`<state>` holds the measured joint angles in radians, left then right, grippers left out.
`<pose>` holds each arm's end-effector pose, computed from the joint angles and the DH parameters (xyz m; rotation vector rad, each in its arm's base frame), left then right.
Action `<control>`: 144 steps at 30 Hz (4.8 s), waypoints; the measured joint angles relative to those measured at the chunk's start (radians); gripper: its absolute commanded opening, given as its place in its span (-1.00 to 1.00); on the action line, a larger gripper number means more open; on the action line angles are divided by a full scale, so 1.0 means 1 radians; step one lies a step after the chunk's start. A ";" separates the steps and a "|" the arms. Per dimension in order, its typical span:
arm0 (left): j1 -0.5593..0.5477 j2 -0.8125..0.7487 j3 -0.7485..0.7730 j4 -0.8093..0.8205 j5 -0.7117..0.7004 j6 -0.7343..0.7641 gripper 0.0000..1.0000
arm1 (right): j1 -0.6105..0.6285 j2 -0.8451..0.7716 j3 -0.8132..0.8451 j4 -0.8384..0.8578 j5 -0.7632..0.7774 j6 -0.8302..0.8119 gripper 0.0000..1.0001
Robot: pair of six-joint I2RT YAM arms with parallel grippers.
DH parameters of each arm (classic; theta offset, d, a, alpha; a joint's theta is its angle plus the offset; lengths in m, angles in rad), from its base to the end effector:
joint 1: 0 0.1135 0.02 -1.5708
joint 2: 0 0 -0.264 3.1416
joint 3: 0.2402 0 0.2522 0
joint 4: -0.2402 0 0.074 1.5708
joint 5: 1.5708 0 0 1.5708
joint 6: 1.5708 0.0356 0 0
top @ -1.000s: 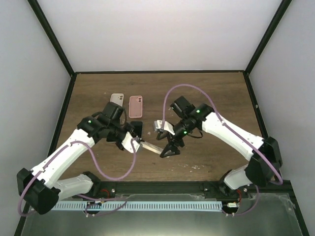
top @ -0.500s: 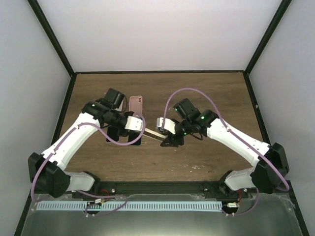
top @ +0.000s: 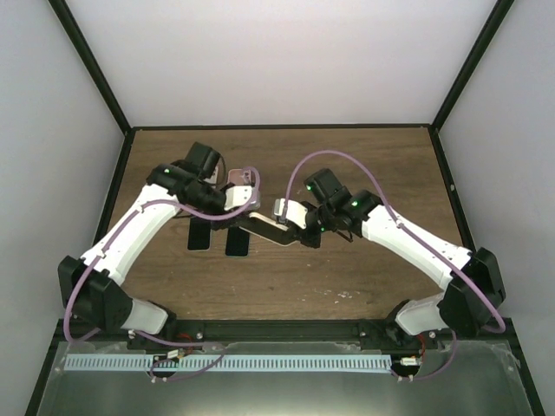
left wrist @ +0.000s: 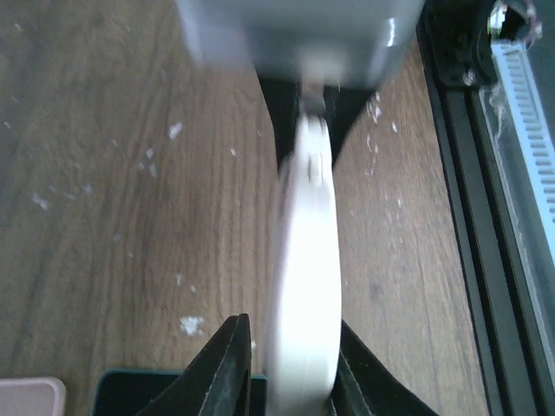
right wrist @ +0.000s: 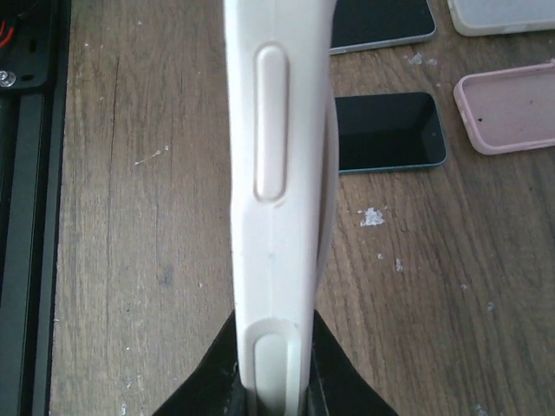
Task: Take the phone out of the phone case
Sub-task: Adjust the phone.
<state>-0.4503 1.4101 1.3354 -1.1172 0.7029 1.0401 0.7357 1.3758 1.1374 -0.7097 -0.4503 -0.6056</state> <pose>0.2276 -0.1356 0.3217 1.8158 1.7100 -0.7343 0.1993 0.2013 0.2868 -1.6863 1.8313 0.6193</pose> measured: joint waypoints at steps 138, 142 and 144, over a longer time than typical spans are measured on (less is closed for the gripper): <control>0.109 -0.014 -0.224 0.369 0.491 -0.679 -0.33 | -0.282 0.272 0.313 0.130 -0.849 0.483 -0.99; 0.114 -0.036 -0.231 0.419 0.486 -0.695 -0.08 | -0.288 0.284 0.328 0.119 -0.865 0.499 -0.99; 0.127 -0.065 -0.252 0.453 0.490 -0.715 0.01 | -0.300 0.284 0.330 0.119 -0.874 0.511 -0.99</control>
<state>-0.3229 1.3453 1.0832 -0.6640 1.1931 0.3252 0.4355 1.6596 1.4670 -0.5903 -1.3243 -0.0948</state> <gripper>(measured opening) 0.445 0.104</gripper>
